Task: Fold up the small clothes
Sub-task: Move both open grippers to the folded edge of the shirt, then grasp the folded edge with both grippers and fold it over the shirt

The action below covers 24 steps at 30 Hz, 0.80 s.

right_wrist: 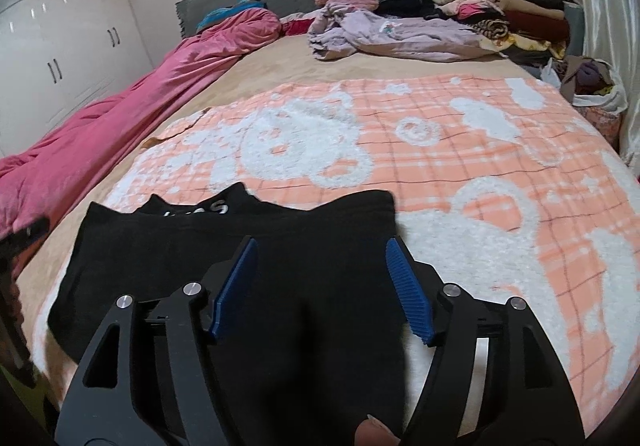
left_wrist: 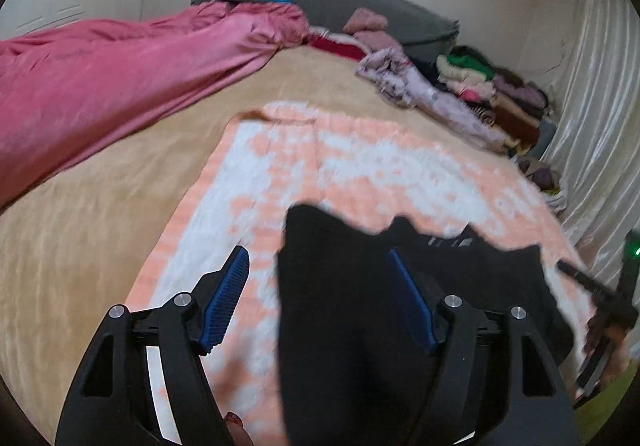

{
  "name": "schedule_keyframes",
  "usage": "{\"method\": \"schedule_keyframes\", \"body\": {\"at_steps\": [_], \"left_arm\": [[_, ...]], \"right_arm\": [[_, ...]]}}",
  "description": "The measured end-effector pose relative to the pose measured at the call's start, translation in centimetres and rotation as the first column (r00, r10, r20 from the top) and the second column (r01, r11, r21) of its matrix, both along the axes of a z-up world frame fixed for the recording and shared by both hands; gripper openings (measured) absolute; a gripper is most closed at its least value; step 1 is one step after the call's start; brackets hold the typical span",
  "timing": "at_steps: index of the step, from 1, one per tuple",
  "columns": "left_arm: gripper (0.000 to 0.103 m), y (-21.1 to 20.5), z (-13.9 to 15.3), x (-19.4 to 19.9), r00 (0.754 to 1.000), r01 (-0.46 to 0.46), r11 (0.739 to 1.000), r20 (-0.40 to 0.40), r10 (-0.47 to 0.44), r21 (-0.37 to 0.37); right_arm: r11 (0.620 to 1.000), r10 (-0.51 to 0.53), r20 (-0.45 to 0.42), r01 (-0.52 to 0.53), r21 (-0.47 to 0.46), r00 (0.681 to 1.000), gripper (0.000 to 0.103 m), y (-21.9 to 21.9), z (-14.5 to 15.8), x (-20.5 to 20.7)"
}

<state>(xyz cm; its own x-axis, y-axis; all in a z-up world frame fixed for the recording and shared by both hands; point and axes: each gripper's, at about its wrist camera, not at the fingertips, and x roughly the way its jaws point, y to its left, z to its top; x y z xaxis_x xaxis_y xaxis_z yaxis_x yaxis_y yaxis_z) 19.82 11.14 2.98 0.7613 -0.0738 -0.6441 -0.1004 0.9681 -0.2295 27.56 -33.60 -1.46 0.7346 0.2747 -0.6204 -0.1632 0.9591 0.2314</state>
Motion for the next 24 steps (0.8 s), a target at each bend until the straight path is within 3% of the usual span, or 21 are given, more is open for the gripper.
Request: {"method": "schedule_keyframes", "body": {"at_steps": [8, 22, 24], "left_arm": [[0.070, 0.8, -2.2, 0.7, 0.997, -0.026, 0.999, -0.068, 0.027, 0.022], [0.065, -0.9, -4.1, 2.5, 0.994, 0.005, 0.997, -0.113, 0.003, 0.070], [0.065, -0.9, -4.2, 2.7, 0.993, 0.006, 0.998, -0.117, 0.002, 0.070]], "right_arm": [[0.998, -0.066, -0.026, 0.066, 0.010, 0.997, 0.060, -2.5, -1.1, 1.1], [1.000, -0.014, -0.091, 0.012, -0.023, 0.996, 0.057, -0.7, -3.3, 3.5], [1.000, -0.005, -0.097, 0.003, -0.024, 0.995, 0.053, -0.5, -3.5, 3.6]]}}
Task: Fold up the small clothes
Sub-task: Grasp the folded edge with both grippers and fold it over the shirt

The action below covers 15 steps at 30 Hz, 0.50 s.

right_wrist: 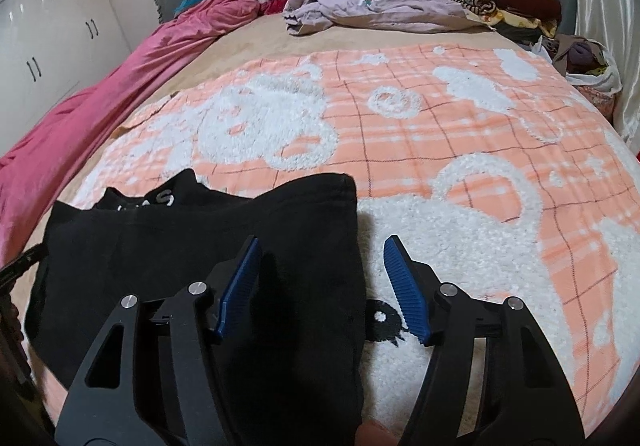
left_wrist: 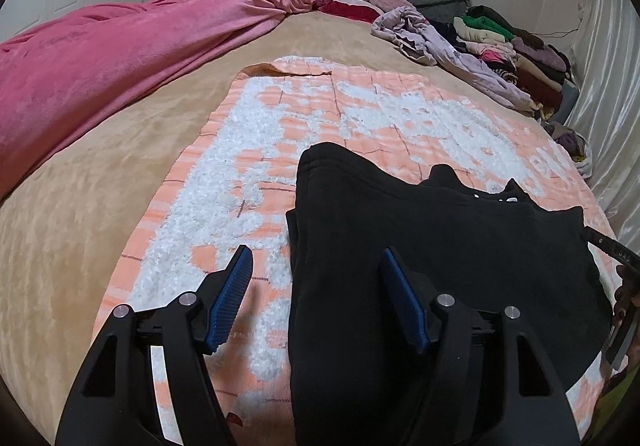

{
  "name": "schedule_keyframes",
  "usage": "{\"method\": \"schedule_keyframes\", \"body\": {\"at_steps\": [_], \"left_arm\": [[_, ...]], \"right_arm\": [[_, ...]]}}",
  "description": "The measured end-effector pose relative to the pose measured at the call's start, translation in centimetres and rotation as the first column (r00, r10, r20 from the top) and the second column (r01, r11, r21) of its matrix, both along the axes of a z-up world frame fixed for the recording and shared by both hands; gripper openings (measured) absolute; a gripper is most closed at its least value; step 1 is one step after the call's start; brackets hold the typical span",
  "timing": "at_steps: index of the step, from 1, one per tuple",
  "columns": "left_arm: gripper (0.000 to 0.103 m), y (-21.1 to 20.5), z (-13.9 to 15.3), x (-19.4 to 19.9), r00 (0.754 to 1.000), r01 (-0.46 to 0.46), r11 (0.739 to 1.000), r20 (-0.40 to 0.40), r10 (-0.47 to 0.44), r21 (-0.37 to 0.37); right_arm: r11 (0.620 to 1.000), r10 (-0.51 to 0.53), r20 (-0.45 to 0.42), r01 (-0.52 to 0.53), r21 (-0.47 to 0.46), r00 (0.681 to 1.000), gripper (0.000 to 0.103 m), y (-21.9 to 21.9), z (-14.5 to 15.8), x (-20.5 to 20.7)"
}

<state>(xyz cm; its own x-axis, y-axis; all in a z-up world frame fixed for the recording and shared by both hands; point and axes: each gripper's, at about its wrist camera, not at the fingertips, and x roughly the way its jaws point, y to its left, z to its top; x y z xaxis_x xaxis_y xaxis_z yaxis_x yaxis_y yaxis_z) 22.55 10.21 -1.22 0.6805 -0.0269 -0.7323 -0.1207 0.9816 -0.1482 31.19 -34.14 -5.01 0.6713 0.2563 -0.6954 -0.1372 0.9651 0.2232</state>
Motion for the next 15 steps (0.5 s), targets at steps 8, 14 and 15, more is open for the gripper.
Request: {"method": "schedule_keyframes", "body": {"at_steps": [8, 14, 15], "left_arm": [[0.017, -0.6, -0.6, 0.7, 1.000, 0.019, 1.000, -0.018, -0.019, -0.007], [0.008, 0.5, 0.6, -0.2, 0.999, -0.004, 0.997, 0.032, 0.007, -0.078], [0.008, 0.8, 1.2, -0.6, 0.999, -0.005, 0.996, 0.052, 0.010, -0.090]], "right_arm": [[0.999, 0.030, -0.003, -0.030, 0.013, 1.000, 0.009, 0.4, -0.1, -0.1], [0.998, 0.019, 0.066, -0.022, 0.050, 0.998, 0.004, 0.1, 1.5, -0.9], [0.998, 0.017, 0.084, -0.022, 0.057, 0.996, 0.004, 0.0, 1.8, -1.0]]}}
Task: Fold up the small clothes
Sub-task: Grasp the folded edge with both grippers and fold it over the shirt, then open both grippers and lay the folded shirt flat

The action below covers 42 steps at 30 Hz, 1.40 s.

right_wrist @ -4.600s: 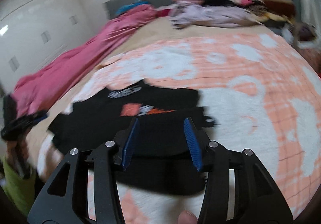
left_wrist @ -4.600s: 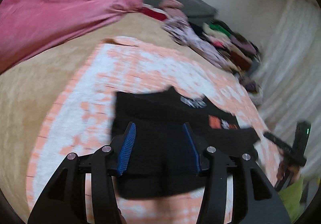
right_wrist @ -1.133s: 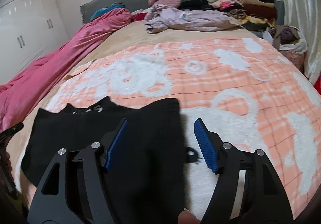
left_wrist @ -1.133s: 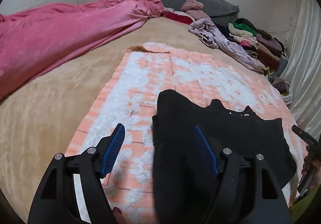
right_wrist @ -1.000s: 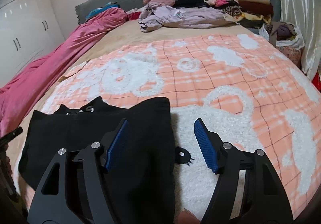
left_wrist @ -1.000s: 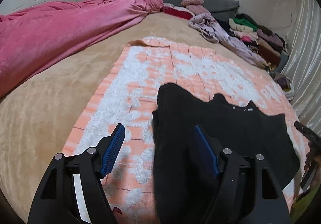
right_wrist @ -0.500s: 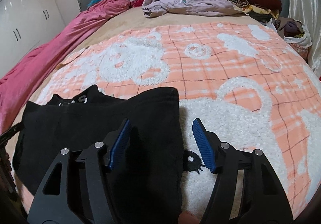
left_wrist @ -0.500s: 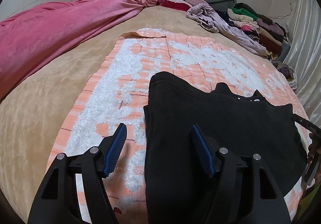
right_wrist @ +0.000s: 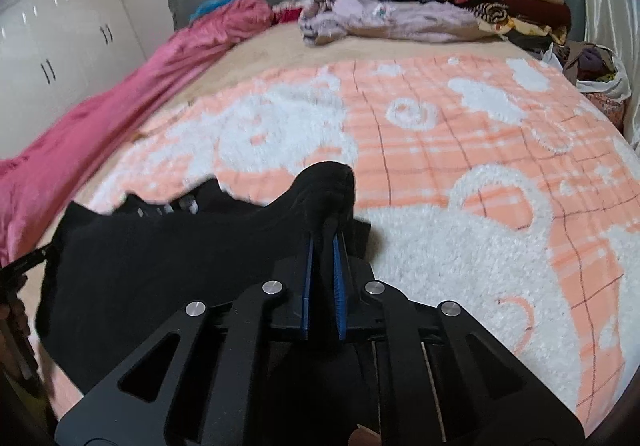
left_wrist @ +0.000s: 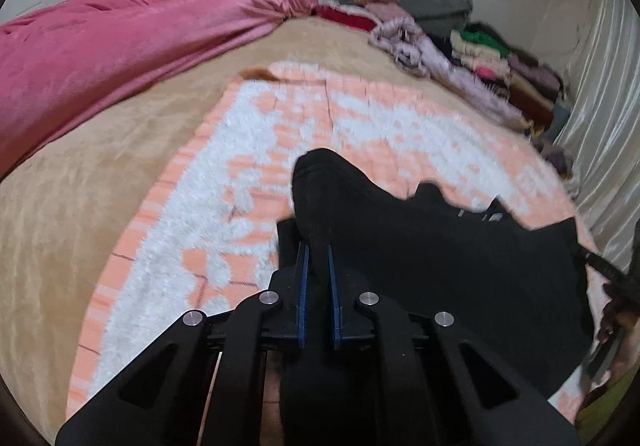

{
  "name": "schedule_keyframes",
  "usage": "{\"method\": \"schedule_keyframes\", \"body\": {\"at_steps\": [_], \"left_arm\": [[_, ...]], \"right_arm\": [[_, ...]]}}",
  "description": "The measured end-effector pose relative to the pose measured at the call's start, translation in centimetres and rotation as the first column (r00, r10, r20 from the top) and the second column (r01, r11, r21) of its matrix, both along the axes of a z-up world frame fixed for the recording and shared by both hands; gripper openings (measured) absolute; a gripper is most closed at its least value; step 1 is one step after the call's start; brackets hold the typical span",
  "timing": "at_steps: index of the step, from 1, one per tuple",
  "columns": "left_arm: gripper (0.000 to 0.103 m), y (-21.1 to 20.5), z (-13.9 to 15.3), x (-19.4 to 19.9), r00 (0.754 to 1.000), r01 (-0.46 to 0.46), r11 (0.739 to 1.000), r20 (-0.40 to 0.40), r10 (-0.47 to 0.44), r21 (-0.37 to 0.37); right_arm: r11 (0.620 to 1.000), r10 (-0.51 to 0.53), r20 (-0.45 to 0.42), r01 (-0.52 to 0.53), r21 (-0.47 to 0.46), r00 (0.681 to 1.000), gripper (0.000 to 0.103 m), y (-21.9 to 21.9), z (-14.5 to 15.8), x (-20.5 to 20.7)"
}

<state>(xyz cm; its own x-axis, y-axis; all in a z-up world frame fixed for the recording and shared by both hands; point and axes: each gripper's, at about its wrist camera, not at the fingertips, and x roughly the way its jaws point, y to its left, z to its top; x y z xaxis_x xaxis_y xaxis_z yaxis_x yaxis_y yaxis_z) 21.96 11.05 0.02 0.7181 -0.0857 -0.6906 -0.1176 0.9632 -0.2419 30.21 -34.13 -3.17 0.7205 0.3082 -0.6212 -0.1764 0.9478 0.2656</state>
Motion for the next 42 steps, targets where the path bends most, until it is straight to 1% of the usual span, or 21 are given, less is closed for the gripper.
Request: {"method": "schedule_keyframes", "body": {"at_steps": [3, 5, 8, 11, 13, 14, 16, 17, 19, 21, 23, 24, 25, 26, 29, 31, 33, 34, 36, 38, 42], "left_arm": [[0.008, 0.3, 0.6, -0.2, 1.000, -0.001, 1.000, 0.020, 0.001, -0.001], [0.008, 0.2, -0.4, 0.3, 1.000, -0.011, 1.000, -0.011, 0.011, 0.014], [0.009, 0.5, -2.3, 1.1, 0.997, -0.026, 1.000, -0.073, 0.027, 0.007], [0.011, 0.4, -3.1, 1.3, 0.996, -0.032, 0.999, -0.083, 0.034, 0.026], [0.013, -0.1, -2.8, 1.2, 0.997, -0.027, 0.997, -0.072, 0.032, 0.067], [0.017, -0.2, -2.7, 1.1, 0.997, -0.028, 0.996, -0.069, 0.034, 0.084], [0.022, 0.0, -2.4, 0.7, 0.997, -0.037, 0.995, -0.068, 0.043, 0.092], [0.022, 0.1, -2.1, 0.5, 0.997, -0.037, 0.996, -0.064, 0.043, 0.085], [0.022, 0.4, -1.1, -0.2, 0.998, -0.044, 0.996, -0.041, 0.048, 0.074], [0.023, 0.4, 0.3, -1.3, 0.999, -0.049, 0.996, -0.012, 0.050, 0.075], [0.027, -0.3, 1.5, -2.4, 0.999, -0.036, 0.997, 0.019, 0.034, 0.069], [0.033, -0.9, 2.0, -2.9, 0.999, -0.024, 0.997, 0.034, 0.022, 0.075], [0.038, -1.5, 2.2, -3.2, 0.999, -0.015, 0.996, 0.040, 0.012, 0.085], [0.040, -2.5, 2.3, -3.9, 0.999, 0.004, 0.994, 0.043, -0.008, 0.107], [0.041, -4.7, 1.4, -5.0, 0.998, 0.054, 0.987, 0.009, -0.056, 0.151], [0.052, -6.2, 0.1, -5.6, 0.995, 0.099, 0.981, -0.037, -0.095, 0.166], [0.052, -7.1, -1.5, -5.9, 0.990, 0.121, 0.975, -0.093, -0.105, 0.186], [0.051, -7.3, -2.1, -6.1, 0.988, 0.125, 0.974, -0.109, -0.106, 0.191], [0.052, -7.7, -2.9, -6.4, 0.988, 0.123, 0.970, -0.117, -0.100, 0.211], [0.052, -7.8, -2.9, -6.4, 0.988, 0.122, 0.968, -0.115, -0.098, 0.221], [0.052, -7.2, -2.8, -6.5, 0.988, 0.121, 0.973, -0.117, -0.099, 0.197]], "right_arm": [[1.000, -0.010, 0.010, 0.010, -0.022, 1.000, 0.004, 0.0, 0.0, 0.4], [0.998, -0.022, -0.017, 0.021, -0.061, 1.000, 0.004, 0.3, -1.0, 0.9], [0.992, -0.045, -0.068, 0.036, -0.121, 0.997, 0.006, 0.8, -2.8, 1.7], [0.990, -0.063, -0.064, 0.054, -0.127, 0.996, 0.012, 0.7, -2.8, 1.6], [0.989, -0.078, -0.054, 0.071, -0.126, 0.995, 0.022, 0.3, -2.5, 1.3], [0.989, -0.087, -0.051, 0.080, -0.127, 0.995, 0.024, 0.2, -2.3, 1.1], [0.992, -0.094, -0.036, 0.091, -0.093, 0.995, 0.036, -0.2, -1.6, 0.4], [0.993, -0.092, -0.025, 0.090, -0.072, 0.995, 0.036, -0.4, -1.2, 0.2], [0.996, -0.075, 0.008, 0.075, -0.045, 0.997, 0.039, -0.3, 0.0, -0.9], [0.997, -0.049, 0.041, 0.051, -0.050, 0.998, 0.041, 0.4, 0.9, -2.1], [0.998, -0.003, 0.056, 0.006, -0.059, 0.998, 0.042, 1.5, 1.5, -3.3], [0.997, 0.022, 0.059, -0.018, -0.072, 0.998, 0.044, 2.2, 1.7, -4.0], [0.996, 0.049, 0.060, -0.044, -0.084, 0.997, 0.047, 2.9, 1.7, -4.6], [0.992, 0.088, 0.056, -0.082, -0.097, 0.995, 0.049, 3.9, 1.6, -5.4], [0.976, 0.167, 0.035, -0.161, -0.144, 0.985, 0.054, 6.3, 1.2, -7.2], [0.971, 0.175, 0.009, -0.171, -0.169, 0.985, 0.055, 7.1, 0.6, -8.1], [0.969, 0.164, -0.028, -0.167, -0.185, 0.986, 0.058, 7.6, -0.1, -8.5], [0.969, 0.137, -0.055, -0.146, -0.200, 0.989, 0.059, 7.6, -0.7, -8.5], [0.972, 0.094, -0.099, -0.113, -0.206, 0.991, 0.060, 7.2, -1.8, -8.5], [0.980, 0.079, -0.124, -0.100, -0.173, 0.989, 0.063, 6.6, -3.0, -8.4], [0.980, 0.072, -0.107, -0.090, -0.175, 0.992, 0.065, 6.8, -2.7, -8.8]]}}
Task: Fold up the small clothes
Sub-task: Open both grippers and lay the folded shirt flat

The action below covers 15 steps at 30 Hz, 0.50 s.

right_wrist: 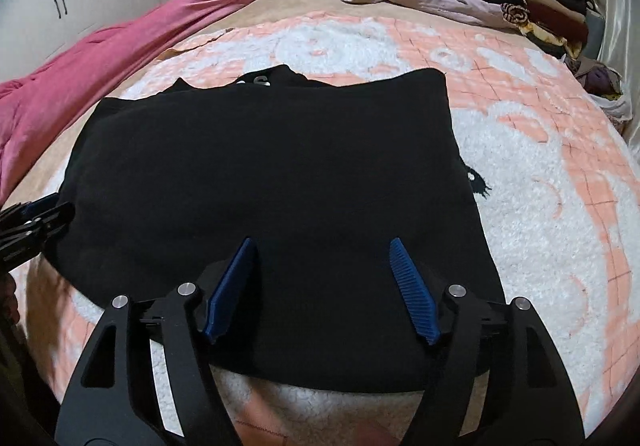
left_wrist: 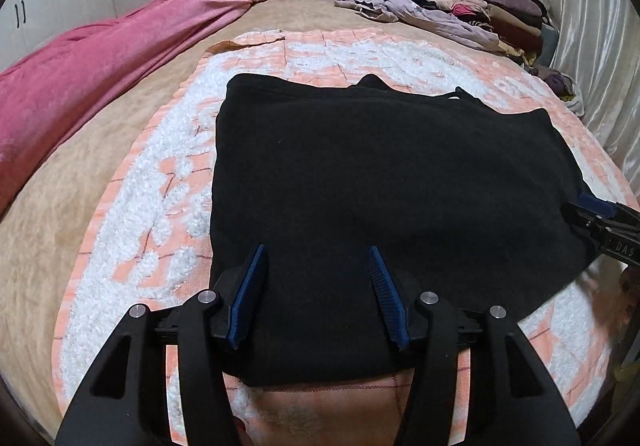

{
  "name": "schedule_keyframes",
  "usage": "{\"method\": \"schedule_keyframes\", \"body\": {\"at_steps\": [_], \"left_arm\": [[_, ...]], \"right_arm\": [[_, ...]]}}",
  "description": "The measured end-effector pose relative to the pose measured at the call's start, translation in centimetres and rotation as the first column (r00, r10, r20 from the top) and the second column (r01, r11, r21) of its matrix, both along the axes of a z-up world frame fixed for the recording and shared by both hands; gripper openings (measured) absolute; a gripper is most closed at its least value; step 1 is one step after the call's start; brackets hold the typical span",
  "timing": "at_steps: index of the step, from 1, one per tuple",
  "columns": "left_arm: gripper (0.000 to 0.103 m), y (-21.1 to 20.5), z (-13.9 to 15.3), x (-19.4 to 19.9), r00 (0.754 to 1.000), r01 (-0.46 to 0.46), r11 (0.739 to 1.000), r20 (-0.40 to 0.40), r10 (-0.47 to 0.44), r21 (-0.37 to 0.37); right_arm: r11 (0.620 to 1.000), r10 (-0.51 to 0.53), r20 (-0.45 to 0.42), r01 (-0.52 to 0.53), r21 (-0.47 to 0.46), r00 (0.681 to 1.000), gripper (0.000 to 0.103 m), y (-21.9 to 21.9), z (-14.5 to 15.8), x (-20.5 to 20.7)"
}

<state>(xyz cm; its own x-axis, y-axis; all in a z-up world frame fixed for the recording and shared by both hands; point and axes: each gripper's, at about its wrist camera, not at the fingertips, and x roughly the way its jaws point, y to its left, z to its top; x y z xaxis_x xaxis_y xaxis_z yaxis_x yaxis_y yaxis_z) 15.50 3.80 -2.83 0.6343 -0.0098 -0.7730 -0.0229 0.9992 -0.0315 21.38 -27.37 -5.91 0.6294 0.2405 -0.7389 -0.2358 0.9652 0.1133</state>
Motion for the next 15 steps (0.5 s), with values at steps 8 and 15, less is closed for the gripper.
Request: {"method": "schedule_keyframes", "body": {"at_steps": [8, 15], "left_arm": [[0.065, -0.2, 1.2, -0.6, 1.000, 0.014, 0.999, 0.023, -0.013, -0.032], [0.084, 0.8, 2.7, -1.0, 0.998, -0.003, 0.999, 0.069, 0.005, -0.041]], "right_arm": [[1.000, 0.019, 0.077, -0.018, -0.011, 0.997, 0.083, 1.2, 2.0, -2.2], [0.997, 0.070, 0.119, -0.067, -0.029, 0.990, 0.088, 3.3, 3.2, -3.4]]}}
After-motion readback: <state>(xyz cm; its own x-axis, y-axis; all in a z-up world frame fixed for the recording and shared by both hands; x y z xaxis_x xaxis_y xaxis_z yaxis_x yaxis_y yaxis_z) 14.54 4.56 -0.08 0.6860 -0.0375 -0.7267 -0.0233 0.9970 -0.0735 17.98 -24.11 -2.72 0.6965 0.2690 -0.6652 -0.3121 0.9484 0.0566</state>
